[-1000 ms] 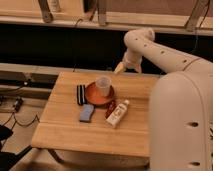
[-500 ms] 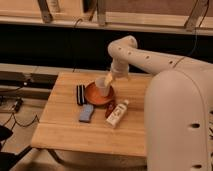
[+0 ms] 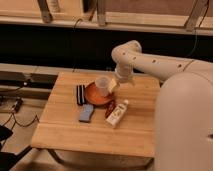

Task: Place the pepper on the white sponge

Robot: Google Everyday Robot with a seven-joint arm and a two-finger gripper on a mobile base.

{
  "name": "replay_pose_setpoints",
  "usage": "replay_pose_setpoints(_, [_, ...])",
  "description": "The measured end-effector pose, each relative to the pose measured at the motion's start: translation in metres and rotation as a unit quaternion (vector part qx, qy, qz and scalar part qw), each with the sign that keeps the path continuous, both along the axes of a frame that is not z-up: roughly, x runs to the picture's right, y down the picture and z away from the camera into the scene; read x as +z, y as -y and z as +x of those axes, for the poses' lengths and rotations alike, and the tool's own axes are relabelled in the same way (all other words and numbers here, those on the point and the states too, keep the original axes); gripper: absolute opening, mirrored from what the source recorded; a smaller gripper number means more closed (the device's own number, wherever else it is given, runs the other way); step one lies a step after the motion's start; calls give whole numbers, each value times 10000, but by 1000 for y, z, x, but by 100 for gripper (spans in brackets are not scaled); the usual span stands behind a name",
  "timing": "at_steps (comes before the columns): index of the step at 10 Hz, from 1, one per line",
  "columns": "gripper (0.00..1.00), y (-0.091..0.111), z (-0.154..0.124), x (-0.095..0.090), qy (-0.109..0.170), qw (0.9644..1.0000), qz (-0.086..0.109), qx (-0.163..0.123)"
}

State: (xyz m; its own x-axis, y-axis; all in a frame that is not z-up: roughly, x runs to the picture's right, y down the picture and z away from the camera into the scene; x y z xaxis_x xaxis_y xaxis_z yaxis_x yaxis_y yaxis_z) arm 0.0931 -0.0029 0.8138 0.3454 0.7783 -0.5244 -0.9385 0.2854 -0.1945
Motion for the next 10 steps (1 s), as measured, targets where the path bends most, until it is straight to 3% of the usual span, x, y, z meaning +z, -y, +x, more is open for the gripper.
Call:
replay_pose_setpoints(2, [80, -1, 0, 0, 2, 10000, -8, -9])
replay_pose_setpoints(4, [80, -23, -25, 9, 280, 9992, -154, -226])
replay_pose_setpoints(7, [80, -65, -63, 35, 783, 9951, -505, -317])
replay_pose_setpoints(10, [80, -87, -68, 64, 929, 9920, -757, -387])
